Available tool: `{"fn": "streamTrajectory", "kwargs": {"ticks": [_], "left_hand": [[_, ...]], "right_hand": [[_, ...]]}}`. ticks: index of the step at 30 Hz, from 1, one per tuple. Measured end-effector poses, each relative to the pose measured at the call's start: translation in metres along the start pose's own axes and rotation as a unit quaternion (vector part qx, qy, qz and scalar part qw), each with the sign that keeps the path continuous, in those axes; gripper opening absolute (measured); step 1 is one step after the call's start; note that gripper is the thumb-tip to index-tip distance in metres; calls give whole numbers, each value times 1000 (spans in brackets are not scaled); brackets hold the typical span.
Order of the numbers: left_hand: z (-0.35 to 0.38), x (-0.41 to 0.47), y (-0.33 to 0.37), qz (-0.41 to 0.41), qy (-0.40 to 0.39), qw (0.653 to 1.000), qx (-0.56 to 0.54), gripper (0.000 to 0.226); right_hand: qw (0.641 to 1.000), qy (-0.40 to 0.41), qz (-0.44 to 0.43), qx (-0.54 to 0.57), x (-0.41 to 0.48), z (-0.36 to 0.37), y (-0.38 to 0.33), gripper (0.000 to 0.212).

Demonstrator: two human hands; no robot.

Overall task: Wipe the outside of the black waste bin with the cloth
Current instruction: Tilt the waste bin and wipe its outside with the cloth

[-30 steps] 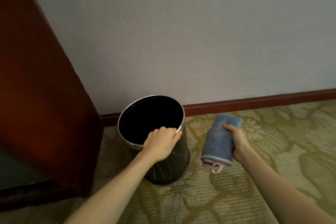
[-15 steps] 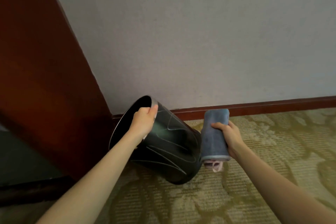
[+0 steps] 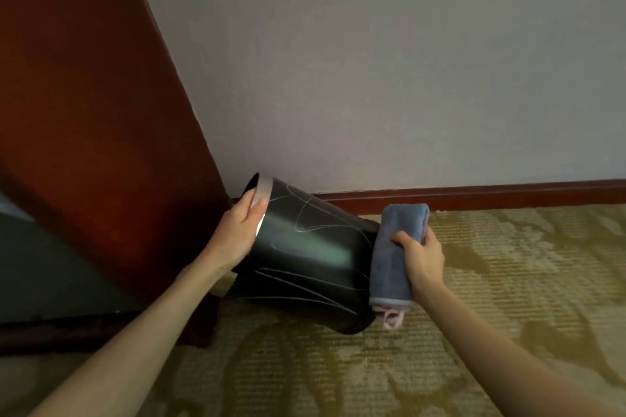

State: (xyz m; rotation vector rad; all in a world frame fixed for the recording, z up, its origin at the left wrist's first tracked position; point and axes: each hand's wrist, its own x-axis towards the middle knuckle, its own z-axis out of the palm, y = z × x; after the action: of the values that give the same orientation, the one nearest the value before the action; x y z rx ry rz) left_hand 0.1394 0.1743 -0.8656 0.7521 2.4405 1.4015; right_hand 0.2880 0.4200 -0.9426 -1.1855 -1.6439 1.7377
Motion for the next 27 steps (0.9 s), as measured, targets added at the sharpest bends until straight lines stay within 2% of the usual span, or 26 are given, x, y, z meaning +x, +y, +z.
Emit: {"fn": "streamTrajectory", "kwargs": {"ticks": [3, 5, 8, 17, 22, 27], "left_hand": [[0, -11, -4, 31, 33, 994, -96, 39], [-2, -13, -6, 34, 9, 993, -115, 42], [5, -11, -6, 46, -8, 996, -78, 45], [18, 21, 2, 73, 76, 992, 71, 45], [14, 31, 1, 78, 75, 988, 107, 43], [12, 42, 7, 63, 68, 987, 129, 42]], "right_hand": [[999, 4, -22, -24, 5, 3, -3, 27], [998, 3, -43, -51, 8, 4, -5, 26], [993, 8, -66, -97, 10, 4, -4, 26], [961, 80, -124, -236, 7, 30, -1, 31], [954, 120, -155, -228, -9, 37, 5, 29], [966, 111, -194, -129, -48, 46, 25, 24]]}}
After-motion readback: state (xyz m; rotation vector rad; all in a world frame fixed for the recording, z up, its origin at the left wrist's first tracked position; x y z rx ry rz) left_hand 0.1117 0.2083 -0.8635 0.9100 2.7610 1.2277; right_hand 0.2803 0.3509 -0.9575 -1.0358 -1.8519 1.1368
